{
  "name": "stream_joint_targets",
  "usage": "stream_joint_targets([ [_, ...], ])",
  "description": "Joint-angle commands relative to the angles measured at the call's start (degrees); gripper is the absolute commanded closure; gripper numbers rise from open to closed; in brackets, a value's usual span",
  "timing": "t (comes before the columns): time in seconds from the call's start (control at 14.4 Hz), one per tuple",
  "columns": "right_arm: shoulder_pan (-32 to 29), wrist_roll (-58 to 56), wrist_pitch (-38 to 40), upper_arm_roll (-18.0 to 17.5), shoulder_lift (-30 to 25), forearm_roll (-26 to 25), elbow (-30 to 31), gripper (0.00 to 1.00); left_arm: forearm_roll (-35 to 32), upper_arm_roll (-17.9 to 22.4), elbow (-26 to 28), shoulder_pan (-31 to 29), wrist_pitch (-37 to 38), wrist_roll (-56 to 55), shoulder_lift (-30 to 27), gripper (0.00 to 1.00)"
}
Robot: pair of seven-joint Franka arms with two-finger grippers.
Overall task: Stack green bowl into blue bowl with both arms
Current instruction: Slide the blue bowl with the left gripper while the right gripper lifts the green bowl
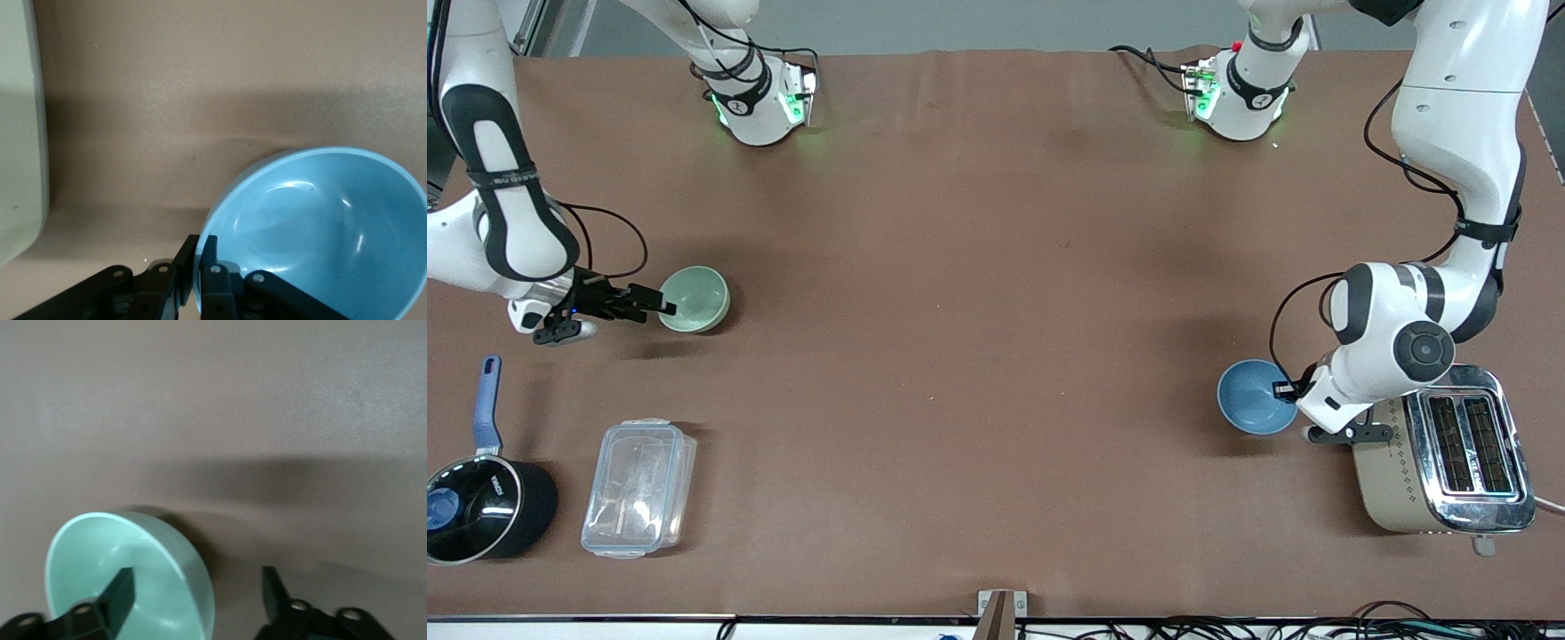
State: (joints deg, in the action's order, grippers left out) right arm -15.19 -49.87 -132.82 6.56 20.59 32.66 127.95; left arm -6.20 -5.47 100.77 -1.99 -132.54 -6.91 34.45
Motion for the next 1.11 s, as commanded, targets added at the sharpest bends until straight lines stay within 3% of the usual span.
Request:
stream_joint_targets([
  [0.0, 0.4, -2.8, -1.6, -0.4, -0.7, 2.2, 2.0, 0.46, -0.2, -2.9, -0.7, -0.1, 0.5, -1.6, -0.8, 1.0],
  [0.07, 0.3, -3.6, -1.5, -0.4, -1.3, 2.2, 2.0, 0.63, 0.1, -4.5, -0.7, -0.1, 1.8, -3.8, -1.6, 1.0],
  [0.21, 0.2, -5.2, -1.1, -0.3, -2.7, 2.1, 2.0, 0.83, 0.1, -8.1, -0.7, 0.0, 3.8, -9.4, -2.8, 1.0],
  [0.42, 0.2, -5.5, -1.1, -0.1, -5.1, 2.1, 2.0, 0.96, 0.1, -15.4, -0.7, 0.1, 4.8, -20.7, -3.1, 1.0],
  [0.7, 0.1, -5.6, -0.9, -0.1, -6.4, 2.1, 2.5, 0.98, -0.1, -22.9, -1.6, 1.2, 4.7, -33.5, -2.1, 1.0],
  [1.04, 2.8, -0.2, 1.4, -0.1, -13.6, -0.7, 2.3, 0.99, -0.6, -23.3, -6.6, 11.2, 4.1, -45.1, 2.6, 1.0],
])
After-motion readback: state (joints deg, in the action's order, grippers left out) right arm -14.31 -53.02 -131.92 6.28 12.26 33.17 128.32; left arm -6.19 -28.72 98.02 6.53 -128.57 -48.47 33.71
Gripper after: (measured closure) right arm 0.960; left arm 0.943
